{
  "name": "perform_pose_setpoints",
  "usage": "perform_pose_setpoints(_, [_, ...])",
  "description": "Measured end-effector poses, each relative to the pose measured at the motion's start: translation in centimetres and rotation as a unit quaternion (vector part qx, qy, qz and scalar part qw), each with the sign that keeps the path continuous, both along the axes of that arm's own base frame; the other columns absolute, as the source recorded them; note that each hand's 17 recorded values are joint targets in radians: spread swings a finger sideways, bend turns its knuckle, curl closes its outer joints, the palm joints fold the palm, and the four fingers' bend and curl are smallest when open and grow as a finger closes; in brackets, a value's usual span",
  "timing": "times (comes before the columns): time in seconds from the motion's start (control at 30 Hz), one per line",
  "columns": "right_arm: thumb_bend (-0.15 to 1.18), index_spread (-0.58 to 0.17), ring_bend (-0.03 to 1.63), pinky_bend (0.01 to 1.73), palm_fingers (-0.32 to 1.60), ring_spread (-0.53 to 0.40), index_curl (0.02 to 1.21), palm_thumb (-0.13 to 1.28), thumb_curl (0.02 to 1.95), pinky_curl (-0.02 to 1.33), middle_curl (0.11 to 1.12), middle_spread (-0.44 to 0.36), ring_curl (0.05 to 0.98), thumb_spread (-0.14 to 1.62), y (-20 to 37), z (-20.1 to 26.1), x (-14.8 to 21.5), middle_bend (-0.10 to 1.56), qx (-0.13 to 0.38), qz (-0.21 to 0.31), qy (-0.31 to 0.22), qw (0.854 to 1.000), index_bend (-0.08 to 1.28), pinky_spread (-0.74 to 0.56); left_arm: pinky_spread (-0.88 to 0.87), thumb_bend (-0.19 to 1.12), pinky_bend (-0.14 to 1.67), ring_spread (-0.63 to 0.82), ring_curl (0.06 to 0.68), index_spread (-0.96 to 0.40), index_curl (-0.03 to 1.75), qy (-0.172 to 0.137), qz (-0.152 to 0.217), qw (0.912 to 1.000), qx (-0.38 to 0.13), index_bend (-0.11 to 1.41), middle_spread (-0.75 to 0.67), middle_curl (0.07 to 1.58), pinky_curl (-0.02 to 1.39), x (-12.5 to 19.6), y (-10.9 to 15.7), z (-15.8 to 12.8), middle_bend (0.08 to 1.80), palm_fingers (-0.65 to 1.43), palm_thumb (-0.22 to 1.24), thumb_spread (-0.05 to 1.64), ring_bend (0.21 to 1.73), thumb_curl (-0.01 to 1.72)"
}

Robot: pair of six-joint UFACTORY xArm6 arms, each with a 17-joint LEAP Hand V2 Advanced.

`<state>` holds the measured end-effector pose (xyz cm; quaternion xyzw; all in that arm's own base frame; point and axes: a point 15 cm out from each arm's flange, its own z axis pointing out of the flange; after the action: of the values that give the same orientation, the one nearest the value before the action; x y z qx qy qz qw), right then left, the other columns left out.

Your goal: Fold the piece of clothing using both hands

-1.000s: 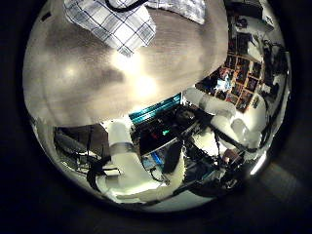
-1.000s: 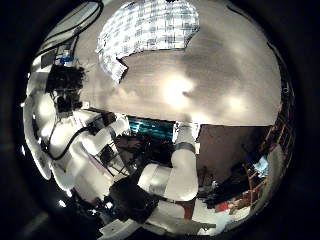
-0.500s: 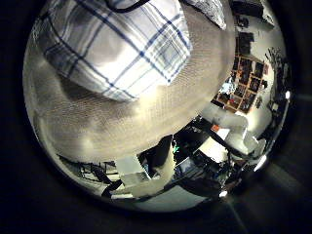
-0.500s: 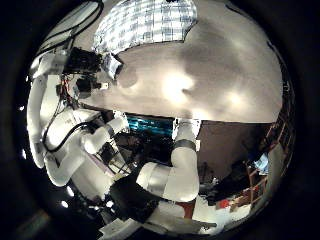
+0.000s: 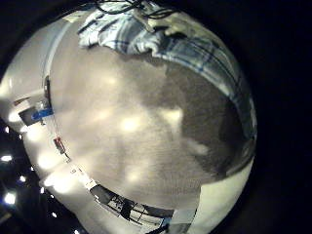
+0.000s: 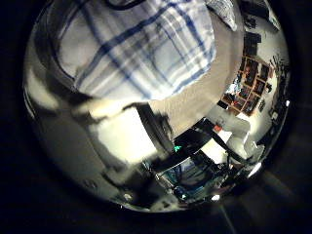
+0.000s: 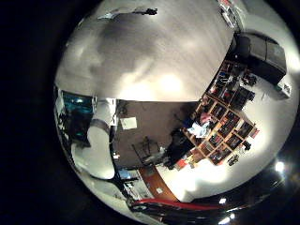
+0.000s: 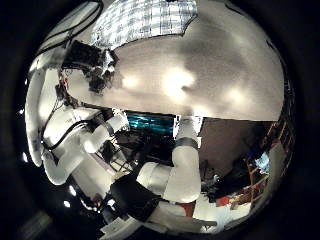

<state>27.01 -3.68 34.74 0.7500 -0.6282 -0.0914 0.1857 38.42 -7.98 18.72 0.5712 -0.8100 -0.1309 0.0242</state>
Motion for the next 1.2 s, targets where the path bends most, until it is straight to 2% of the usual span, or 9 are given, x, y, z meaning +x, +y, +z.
perform_pose_setpoints(0.07, [-0.02, -0.395, 0.51, 0.6, 0.26, 0.063, 0.29, 0.08, 0.24, 0.18, 0.35, -0.034, 0.218, 1.13, 0.1, -0.6, 0.8, 0.21, 0.001, 0.002, -0.002, 1.0, 0.16, 0.35, -0.33, 0.13, 0.61, -0.39, 0.413, -0.3, 0.51, -0.009, 0.001, 1.0, -0.003, 0.43, -0.28, 0.72, 0.38, 0.3, 0.0, 1.5, 0.89, 1.14, 0.68, 1.13, 1.11, 0.43])
perform_pose_setpoints(0.17, [-0.01, -0.397, 0.52, 0.6, 0.27, 0.045, 0.29, 0.1, 0.25, 0.18, 0.36, -0.038, 0.223, 1.14, 0.2, -1.6, 1.5, 0.22, 0.002, 0.006, 0.005, 1.0, 0.16, 0.34, -0.47, 0.11, 0.8, -0.43, 0.453, -0.39, 0.59, -0.005, 0.003, 1.0, -0.001, 0.5, -0.35, 0.77, 0.46, -0.3, 0.2, 3.8, 0.92, 1.15, 0.71, 1.12, 1.19, 0.46])
perform_pose_setpoints(0.23, [-0.02, -0.396, 0.54, 0.6, 0.28, 0.029, 0.29, 0.11, 0.25, 0.17, 0.36, -0.04, 0.227, 1.14, 0.6, -2.6, 2.0, 0.22, 0.002, 0.013, 0.017, 1.0, 0.16, 0.33, -0.52, 0.09, 0.88, -0.44, 0.475, -0.44, 0.64, -0.004, 0.002, 1.0, -0.001, 0.53, -0.39, 0.81, 0.5, -0.7, 0.2, 5.8, 0.94, 1.14, 0.72, 1.11, 1.23, 0.47])
perform_pose_setpoints(0.37, [0.0, -0.39, 0.59, 0.6, 0.32, -0.016, 0.28, 0.17, 0.26, 0.17, 0.36, -0.052, 0.239, 1.15, 1.3, -4.9, 3.5, 0.24, 0.002, 0.024, 0.03, 0.999, 0.15, 0.28, -0.58, 0.07, 0.99, -0.45, 0.498, -0.51, 0.73, 0.004, -0.004, 1.0, 0.002, 0.58, -0.44, 0.86, 0.55, -1.4, -0.1, 7.6, 0.98, 1.11, 0.74, 1.1, 1.29, 0.51])
perform_pose_setpoints(0.57, [-0.01, -0.347, 0.67, 0.62, 0.3, -0.076, 0.26, 0.29, 0.28, 0.17, 0.38, -0.072, 0.264, 1.15, 2.4, -9.5, 6.6, 0.29, -0.001, 0.032, 0.036, 0.999, 0.13, 0.21, -0.61, 0.03, 1.07, -0.45, 0.518, -0.59, 0.87, 0.014, -0.001, 0.9999, 0.004, 0.58, -0.49, 0.93, 0.59, -1.8, 0.0, 9.1, 1.01, 1.05, 0.76, 1.09, 1.34, 0.55])
perform_pose_setpoints(0.77, [-0.02, -0.288, 0.69, 0.64, 0.27, -0.094, 0.26, 0.32, 0.29, 0.18, 0.4, -0.078, 0.272, 1.13, 4.8, -12.8, 9.8, 0.32, 0.015, 0.029, -0.008, 0.999, 0.15, 0.18, -0.62, -0.01, 1.09, -0.44, 0.522, -0.65, 0.99, 0.02, 0.001, 0.9998, 0.006, 0.55, -0.52, 0.98, 0.61, -2.4, 0.2, 9.5, 1.01, 1.03, 0.78, 1.09, 1.36, 0.58])
perform_pose_setpoints(1.07, [-0.02, -0.233, 0.77, 0.65, 0.32, -0.149, 0.27, 0.34, 0.3, 0.16, 0.43, -0.114, 0.3, 1.07, 7.8, -18.6, 10.0, 0.4, 0.015, 0.025, -0.051, 0.998, 0.16, 0.13, -0.62, -0.01, 1.1, -0.44, 0.522, -0.7, 1.15, 0.018, 0.0, 0.9998, 0.008, 0.48, -0.55, 1.02, 0.62, -2.2, 0.4, 10.4, 0.98, 1.02, 0.78, 1.09, 1.38, 0.6])
perform_pose_setpoints(1.17, [-0.02, -0.242, 0.82, 0.67, 0.41, -0.192, 0.28, 0.37, 0.31, 0.16, 0.45, -0.144, 0.314, 1.06, 9.1, -18.9, 10.0, 0.44, 0.012, 0.027, -0.057, 0.998, 0.18, 0.05, -0.62, -0.01, 1.1, -0.44, 0.521, -0.72, 1.19, 0.02, 0.002, 0.9998, 0.009, 0.46, -0.56, 1.03, 0.63, -2.2, 0.8, 10.4, 0.97, 1.02, 0.78, 1.09, 1.38, 0.61])
perform_pose_setpoints(1.2, [0.0, -0.259, 0.9, 0.76, 0.58, -0.22, 0.27, 0.41, 0.32, 0.17, 0.47, -0.17, 0.33, 1.08, 9.3, -18.9, 10.2, 0.48, 0.012, 0.025, -0.062, 0.998, 0.15, -0.04, -0.62, -0.01, 1.09, -0.44, 0.52, -0.72, 1.2, 0.021, 0.003, 0.9997, 0.008, 0.45, -0.56, 1.04, 0.63, -2.3, 1.0, 10.4, 0.97, 1.02, 0.78, 1.09, 1.38, 0.61])
